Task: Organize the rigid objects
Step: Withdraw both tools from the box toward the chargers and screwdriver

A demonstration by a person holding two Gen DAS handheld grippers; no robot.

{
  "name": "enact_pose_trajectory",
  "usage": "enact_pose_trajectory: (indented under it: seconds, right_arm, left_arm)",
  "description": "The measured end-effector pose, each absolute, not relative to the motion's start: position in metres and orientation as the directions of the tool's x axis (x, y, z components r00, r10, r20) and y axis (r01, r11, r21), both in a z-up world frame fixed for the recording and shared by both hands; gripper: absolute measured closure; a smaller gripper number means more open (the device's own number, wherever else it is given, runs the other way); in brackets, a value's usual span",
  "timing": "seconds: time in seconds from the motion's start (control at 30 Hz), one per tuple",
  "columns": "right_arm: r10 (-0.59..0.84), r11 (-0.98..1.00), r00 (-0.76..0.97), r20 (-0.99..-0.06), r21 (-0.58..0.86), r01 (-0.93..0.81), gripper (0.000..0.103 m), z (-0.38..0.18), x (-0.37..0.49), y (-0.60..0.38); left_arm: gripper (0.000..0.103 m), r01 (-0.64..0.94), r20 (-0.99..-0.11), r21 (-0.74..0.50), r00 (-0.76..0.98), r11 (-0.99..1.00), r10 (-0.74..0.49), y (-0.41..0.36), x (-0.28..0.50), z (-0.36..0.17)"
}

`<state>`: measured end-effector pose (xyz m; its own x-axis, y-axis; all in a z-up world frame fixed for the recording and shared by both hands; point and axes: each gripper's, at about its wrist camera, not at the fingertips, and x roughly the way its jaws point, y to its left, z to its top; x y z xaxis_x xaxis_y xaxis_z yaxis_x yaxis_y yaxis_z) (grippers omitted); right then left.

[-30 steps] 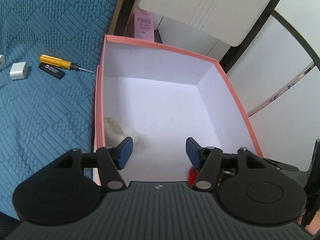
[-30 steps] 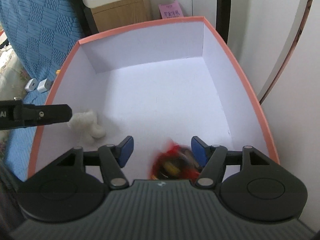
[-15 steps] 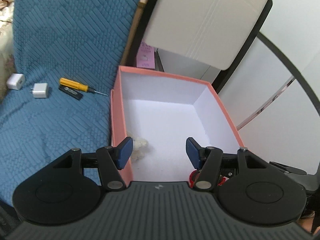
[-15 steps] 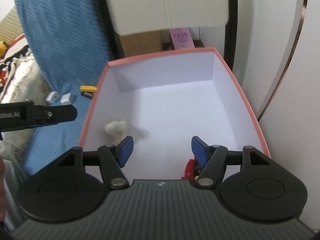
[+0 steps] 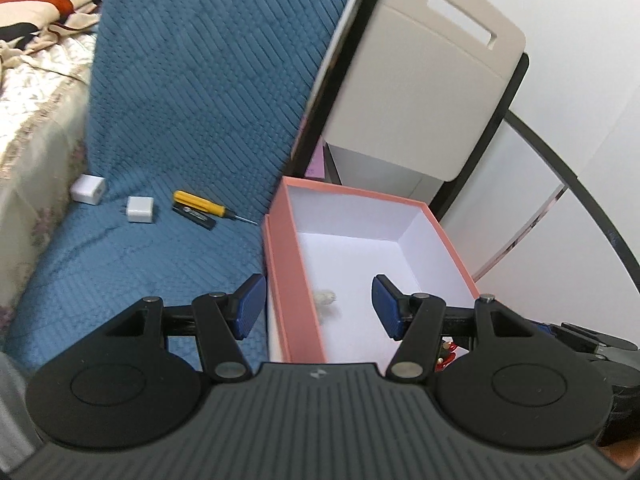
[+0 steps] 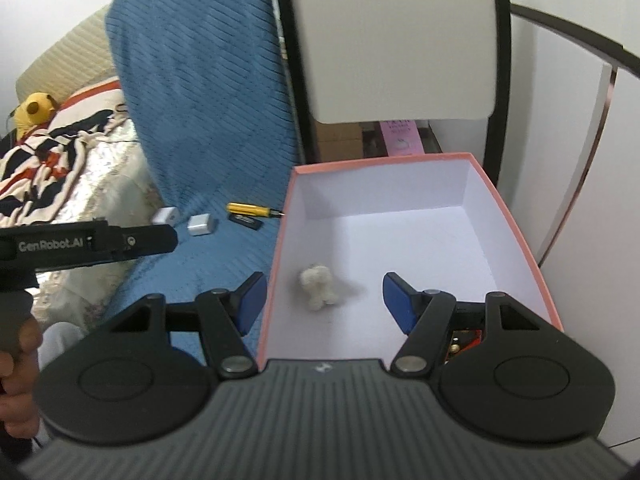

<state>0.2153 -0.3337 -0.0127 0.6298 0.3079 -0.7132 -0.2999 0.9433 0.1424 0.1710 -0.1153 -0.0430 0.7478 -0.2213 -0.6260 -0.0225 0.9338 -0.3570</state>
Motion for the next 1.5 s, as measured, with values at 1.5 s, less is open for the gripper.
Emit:
enact_pose_trajectory:
  seconds: [1.5]
  right_arm:
    - [0.364, 0.912, 0.641, -0.676, 0.119, -0.392, 0.037, -0.037, 0.161, -0.207]
  left_arm:
    - [0.038, -0.16, -0.613, -0.346, 0.784, 0.924, -0.094, 0.02, 0.104, -0.089]
